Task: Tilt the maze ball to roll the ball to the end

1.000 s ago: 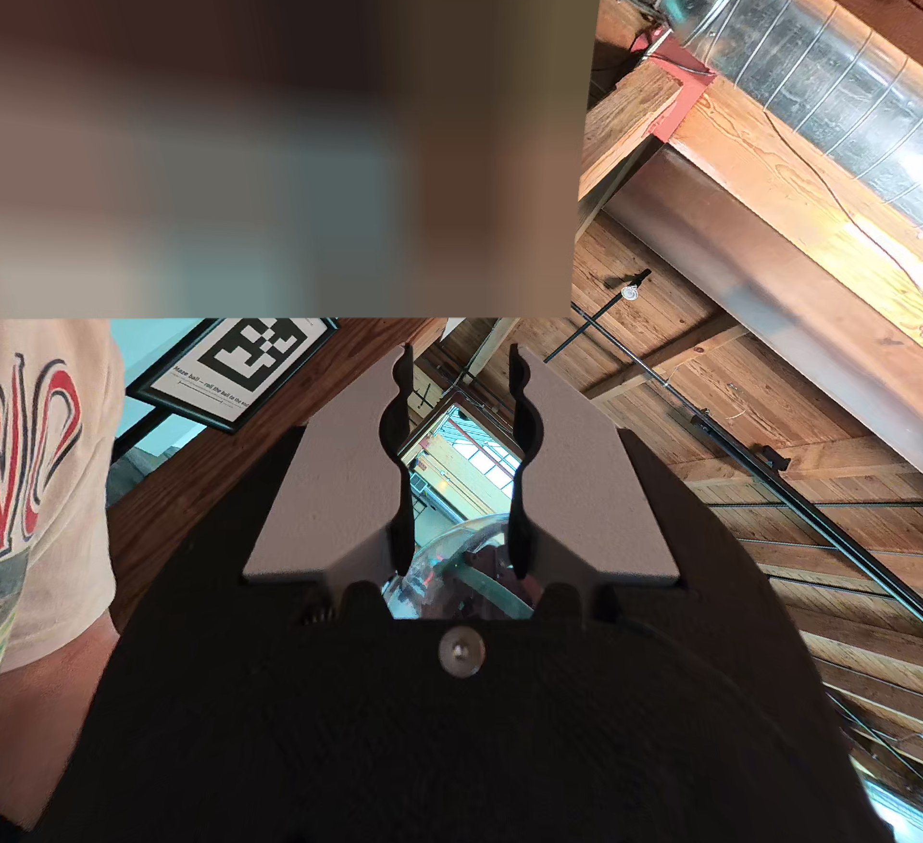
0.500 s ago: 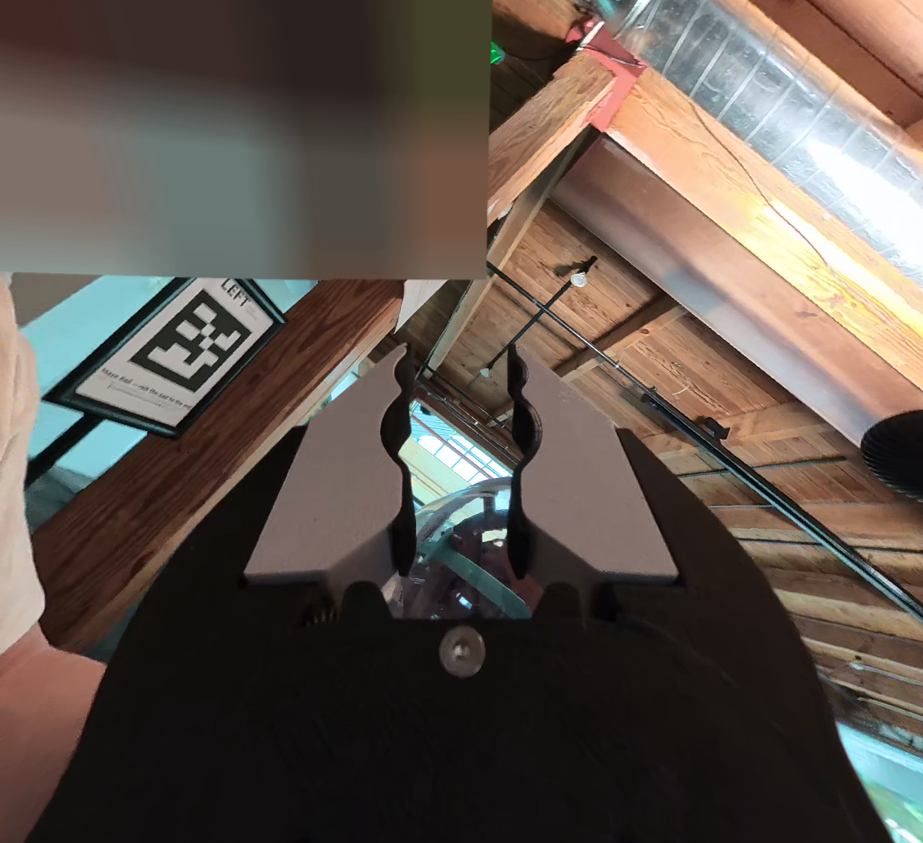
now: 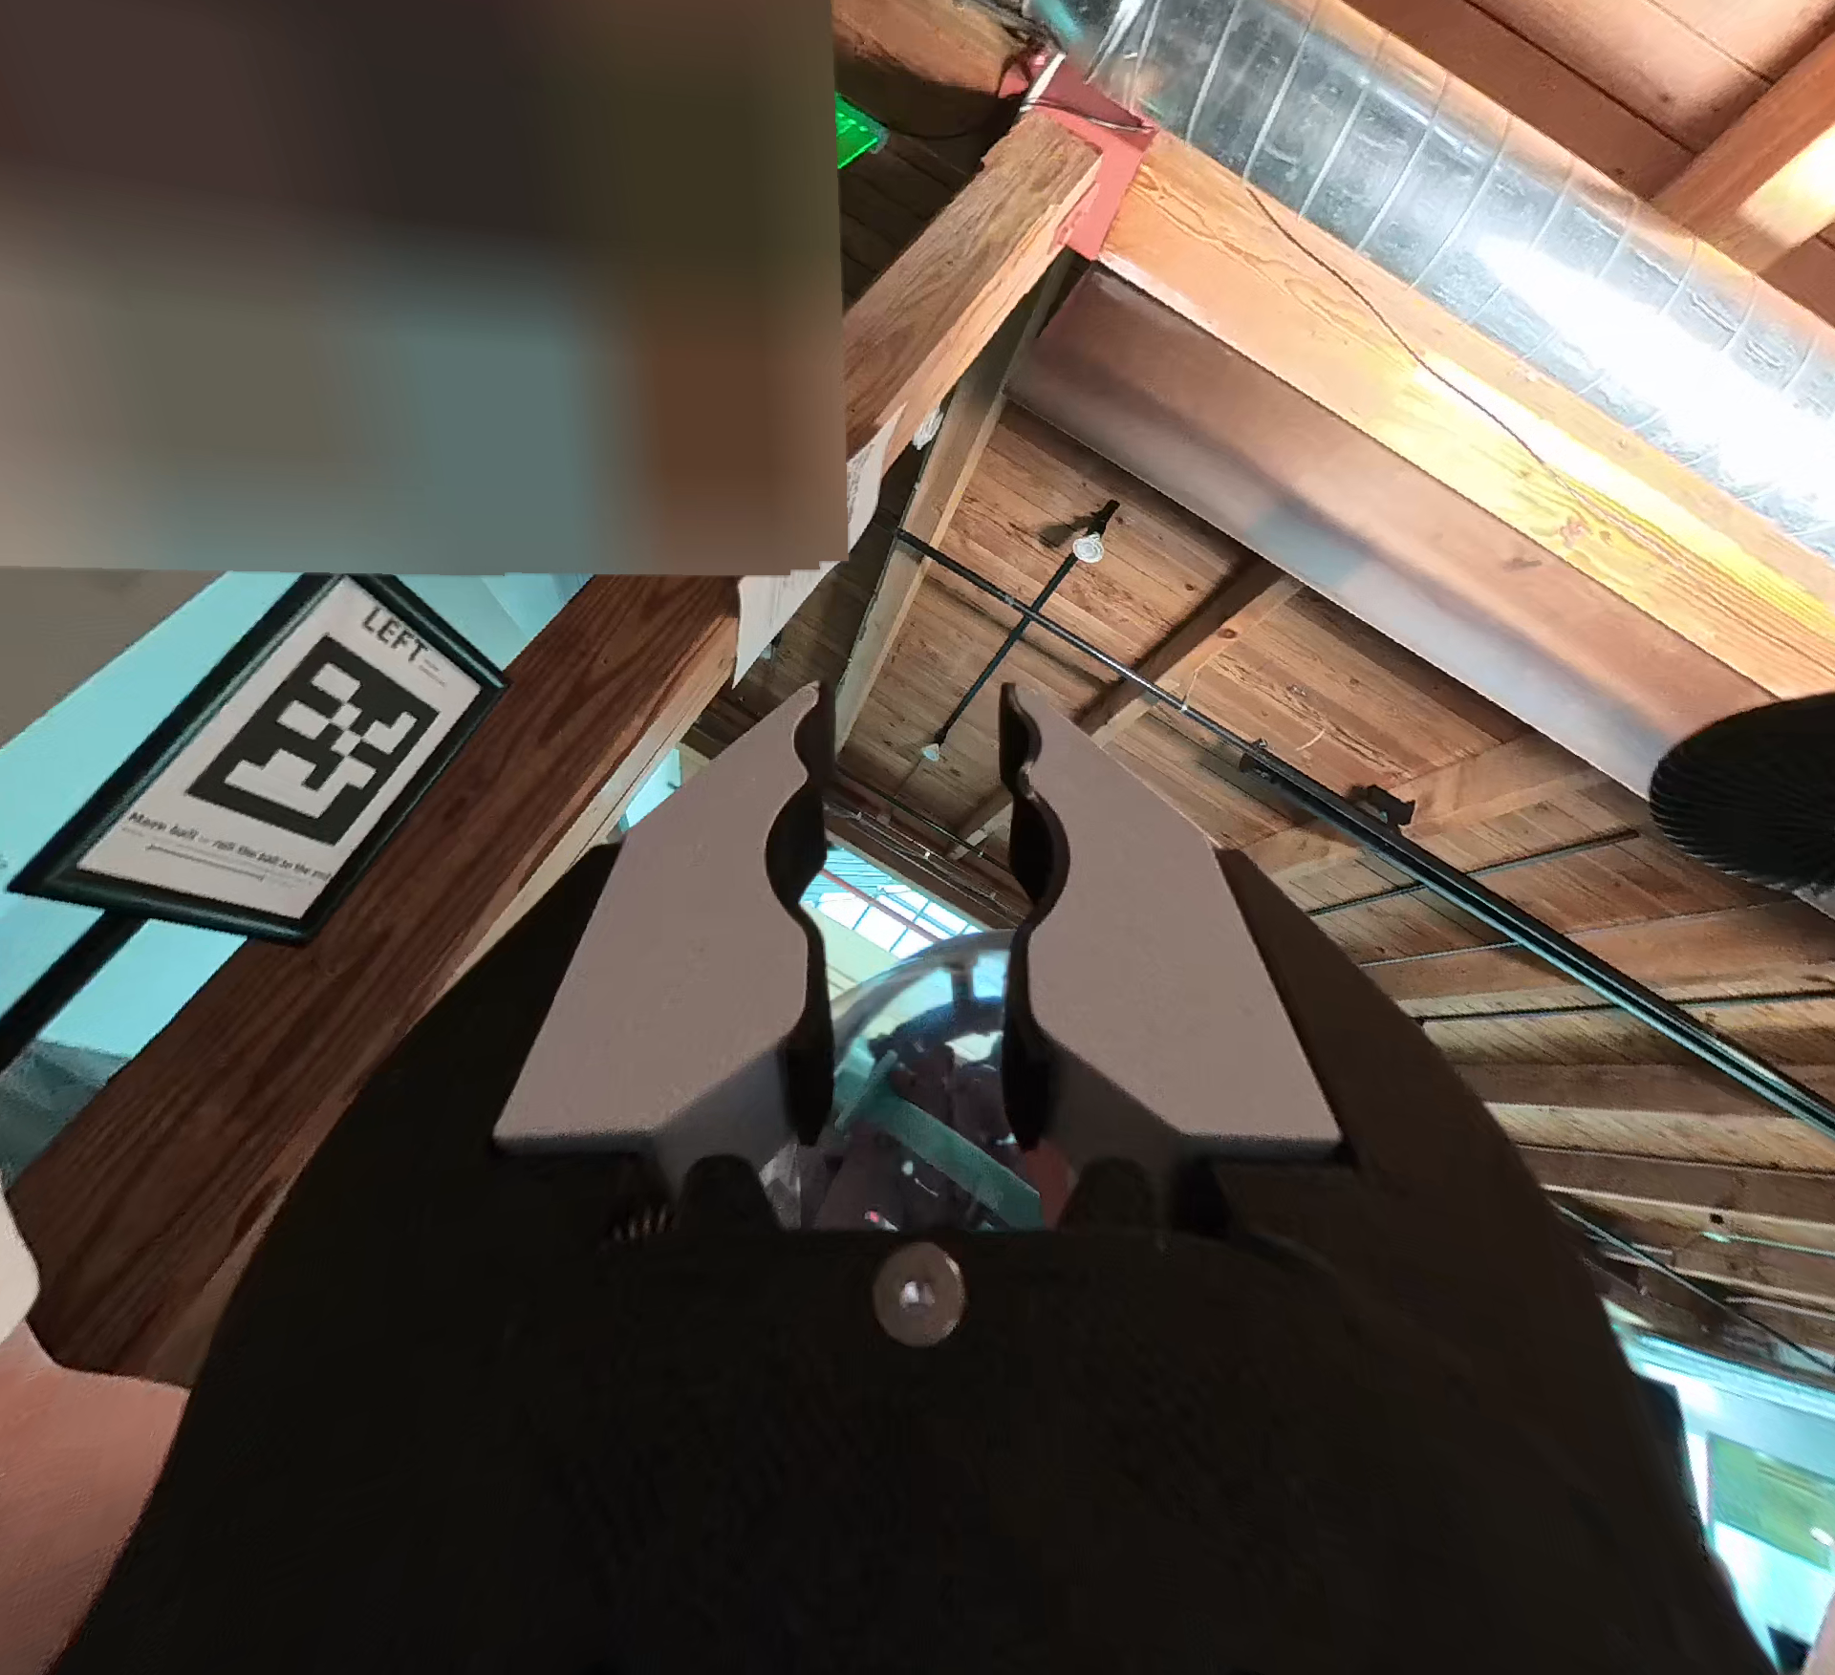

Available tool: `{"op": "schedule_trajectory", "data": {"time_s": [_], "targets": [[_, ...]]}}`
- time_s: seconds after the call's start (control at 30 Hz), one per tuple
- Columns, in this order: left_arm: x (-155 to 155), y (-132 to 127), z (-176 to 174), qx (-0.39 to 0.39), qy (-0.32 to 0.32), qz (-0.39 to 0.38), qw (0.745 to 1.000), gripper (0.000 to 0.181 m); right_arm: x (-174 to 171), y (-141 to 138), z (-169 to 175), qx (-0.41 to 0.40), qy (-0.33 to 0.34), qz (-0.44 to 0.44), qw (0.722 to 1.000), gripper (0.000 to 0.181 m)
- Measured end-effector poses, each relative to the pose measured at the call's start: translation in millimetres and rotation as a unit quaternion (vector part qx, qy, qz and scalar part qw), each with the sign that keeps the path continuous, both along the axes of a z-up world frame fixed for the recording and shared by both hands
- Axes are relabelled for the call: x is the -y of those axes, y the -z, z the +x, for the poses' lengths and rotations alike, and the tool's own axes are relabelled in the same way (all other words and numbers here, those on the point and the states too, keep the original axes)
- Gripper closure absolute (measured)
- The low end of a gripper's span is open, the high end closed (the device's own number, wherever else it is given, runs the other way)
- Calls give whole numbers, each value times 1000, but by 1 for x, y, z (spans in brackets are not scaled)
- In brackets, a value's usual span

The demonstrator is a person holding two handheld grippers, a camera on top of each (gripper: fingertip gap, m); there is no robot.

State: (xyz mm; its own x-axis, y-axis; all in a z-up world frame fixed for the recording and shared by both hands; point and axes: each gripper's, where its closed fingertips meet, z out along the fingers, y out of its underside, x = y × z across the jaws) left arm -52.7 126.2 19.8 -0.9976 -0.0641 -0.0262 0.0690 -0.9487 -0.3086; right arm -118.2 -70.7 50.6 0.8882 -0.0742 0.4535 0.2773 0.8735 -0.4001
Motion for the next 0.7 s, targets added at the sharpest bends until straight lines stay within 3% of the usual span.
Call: {"op": "schedule_trajectory", "data": {"time_s": [0.17, 0.3, 0.7], "targets": [[-2, 11, -2, 17, 85, -54, 995, 24, -4, 1, -40, 69, 19, -9, 997, 152], [-3, 19, -2, 29, 142, -79, 986, 24, 1, -1, -55, 71, -18, -8, 997, 151], [-3, 22, 3, 17, 151, -86, 985, 24, -1, 0, -54, 72, -16, -13, 997, 151]]}}
